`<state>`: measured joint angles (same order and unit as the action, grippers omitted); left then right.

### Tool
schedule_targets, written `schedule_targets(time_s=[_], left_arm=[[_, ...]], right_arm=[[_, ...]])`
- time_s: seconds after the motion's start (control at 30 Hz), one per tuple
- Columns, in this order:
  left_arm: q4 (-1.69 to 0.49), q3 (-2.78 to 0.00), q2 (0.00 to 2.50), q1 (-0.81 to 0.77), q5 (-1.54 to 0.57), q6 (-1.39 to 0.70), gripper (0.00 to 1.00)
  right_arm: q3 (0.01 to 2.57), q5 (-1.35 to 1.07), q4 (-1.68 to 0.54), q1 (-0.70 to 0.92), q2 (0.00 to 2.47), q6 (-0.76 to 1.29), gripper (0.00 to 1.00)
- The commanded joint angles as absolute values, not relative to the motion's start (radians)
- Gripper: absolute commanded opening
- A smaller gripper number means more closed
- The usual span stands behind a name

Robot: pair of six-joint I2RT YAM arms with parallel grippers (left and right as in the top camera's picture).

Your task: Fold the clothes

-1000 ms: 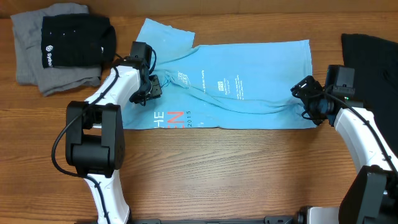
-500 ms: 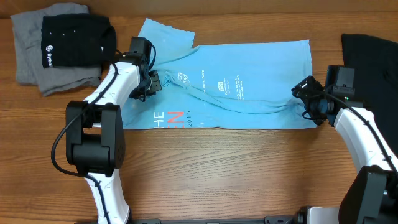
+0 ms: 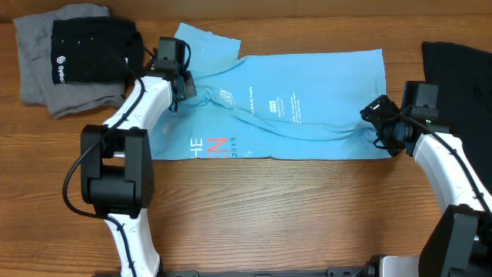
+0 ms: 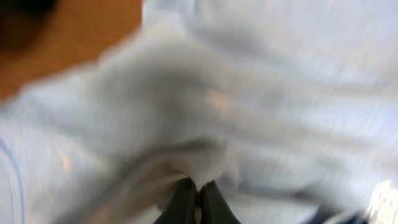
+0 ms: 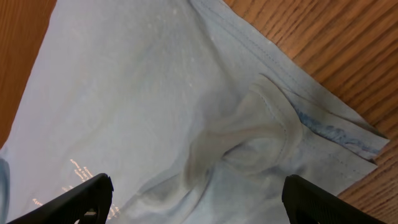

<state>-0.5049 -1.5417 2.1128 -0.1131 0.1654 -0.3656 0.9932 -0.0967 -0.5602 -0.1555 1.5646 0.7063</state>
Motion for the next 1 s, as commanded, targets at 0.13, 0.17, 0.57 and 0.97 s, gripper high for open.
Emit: schedule_targets(time_s=[0.13,0.17,0.57,0.97], left_arm=[[-0.386,-1.563,2.126,-0.072,0.194,-0.345,0.5],[-0.379,-1.563,2.126,-0.068,0.194,-0.342,0.7],[-0.664,-1.737,2.119,-0.047,0.065,-0.285,0.83],[-0.879,-1.72,2.202,-0.05,-0.08,-0.355,0.71]], right_arm=[[1.0,-0.086,-0.564,-0.152,1.567,0.702,0.91],[1.0,-0.086,-0.564,-0.152,1.567,0.702,0.91],[1.0,-0.072,-0.574,-0.152,1.567,0.702,0.91],[1.0,-0.071,-0.567,-0.152,1.567,0.702,0.91]])
